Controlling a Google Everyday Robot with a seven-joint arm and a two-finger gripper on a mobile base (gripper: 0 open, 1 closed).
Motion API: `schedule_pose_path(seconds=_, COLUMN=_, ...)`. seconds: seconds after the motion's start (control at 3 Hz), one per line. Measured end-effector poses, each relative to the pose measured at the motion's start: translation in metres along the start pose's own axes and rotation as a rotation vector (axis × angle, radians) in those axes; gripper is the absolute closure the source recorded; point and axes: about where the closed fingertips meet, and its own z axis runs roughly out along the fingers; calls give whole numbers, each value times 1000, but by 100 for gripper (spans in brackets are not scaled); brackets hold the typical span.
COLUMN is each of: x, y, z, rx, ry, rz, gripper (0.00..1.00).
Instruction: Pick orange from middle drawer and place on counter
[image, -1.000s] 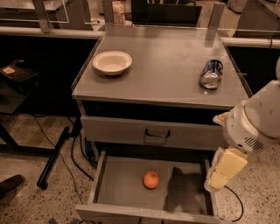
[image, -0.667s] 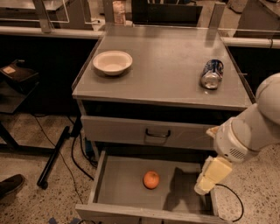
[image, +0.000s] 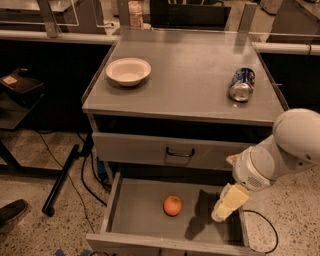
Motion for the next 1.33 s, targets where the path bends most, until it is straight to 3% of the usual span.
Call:
schedule_pose_path(seconds=0.33, x=15, y=6, z=39, rx=-46, ry=-67, rz=36, gripper=0)
schedule_pose_path(seconds=0.67, x=27, y=8, z=102, rx=-121, ry=-155, rz=71, gripper=0)
schedule_pose_path(seconds=1.0, x=27, y=8, z=103, rx=-122, ry=-160, rz=73, gripper=0)
schedule_pose_path(seconds=1.33, x=36, y=4, z=133, rx=-144, ry=-231, rz=98, gripper=0)
